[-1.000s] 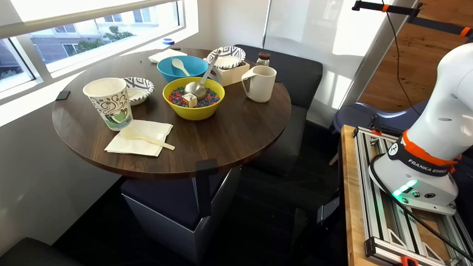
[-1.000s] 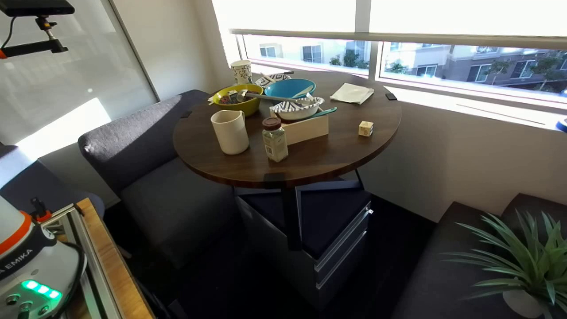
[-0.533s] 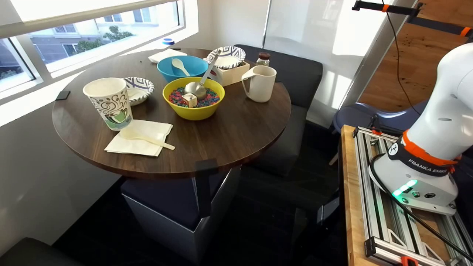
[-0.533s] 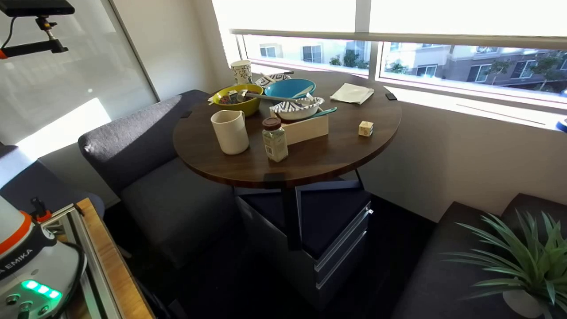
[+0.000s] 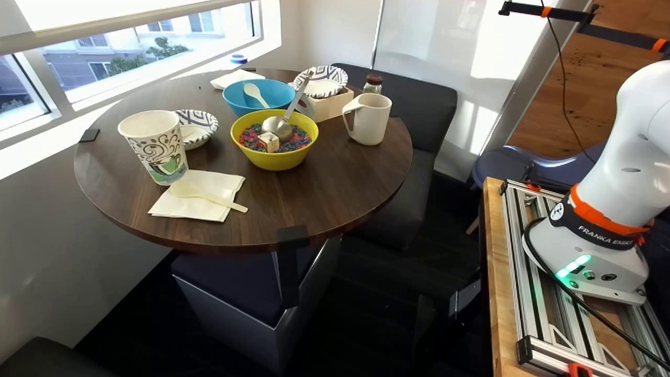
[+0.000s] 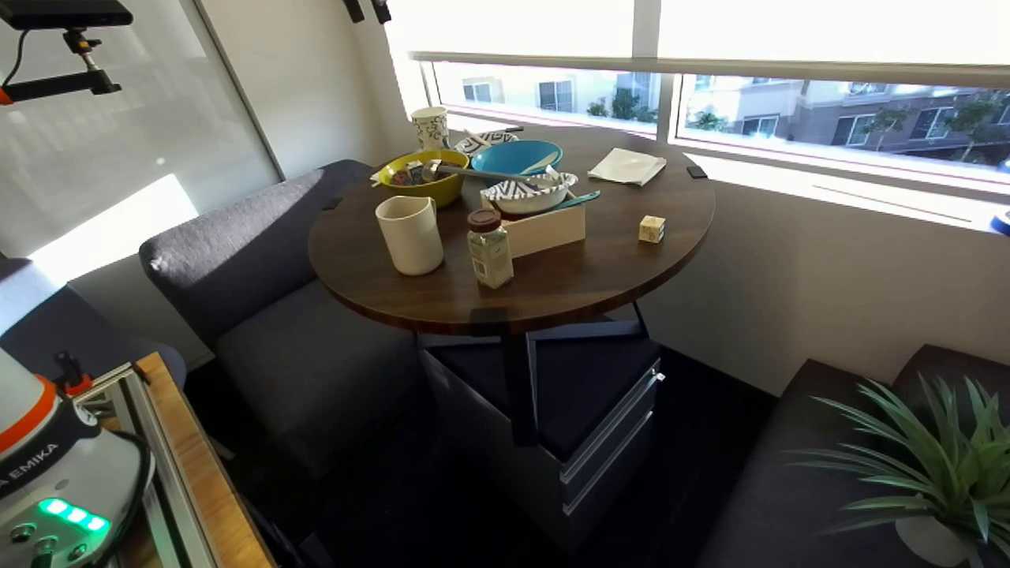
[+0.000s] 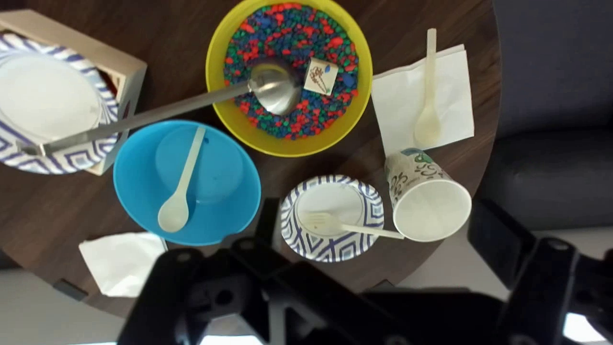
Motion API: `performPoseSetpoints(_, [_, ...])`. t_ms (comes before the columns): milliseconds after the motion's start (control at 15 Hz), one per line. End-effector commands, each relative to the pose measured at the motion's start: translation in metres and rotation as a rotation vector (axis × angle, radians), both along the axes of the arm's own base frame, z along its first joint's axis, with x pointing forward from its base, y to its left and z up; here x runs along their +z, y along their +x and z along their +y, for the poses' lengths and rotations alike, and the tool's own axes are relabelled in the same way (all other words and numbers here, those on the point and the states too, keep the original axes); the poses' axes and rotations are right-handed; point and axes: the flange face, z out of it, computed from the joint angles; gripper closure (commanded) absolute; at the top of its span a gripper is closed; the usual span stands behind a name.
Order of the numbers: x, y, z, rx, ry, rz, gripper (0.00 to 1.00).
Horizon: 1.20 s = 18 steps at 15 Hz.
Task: Remove the block from the yellow bowl and put it on the table
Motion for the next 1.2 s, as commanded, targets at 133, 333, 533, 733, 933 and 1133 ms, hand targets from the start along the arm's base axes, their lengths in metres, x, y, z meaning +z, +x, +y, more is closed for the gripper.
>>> performPoseSetpoints(133, [-0.071,-0.019,0.004,-0.102,0.018,0.074,0.0])
performPoseSetpoints(333, [-0.1,-0.023,0.001,-0.08,0.014,0.092,0.0])
performPoseSetpoints(533, [-0.128,-0.026,-0.006,-0.076,0.038,0.101,0.0])
performPoseSetpoints(733, [-0.133,-0.017,-0.006,-0.079,0.022,0.098,0.0])
performPoseSetpoints(933, [-0.137,-0.016,-0.009,-0.08,0.022,0.096,0.0])
performPoseSetpoints(1133, [-0.133,-0.015,-0.007,-0.079,0.024,0.089,0.0])
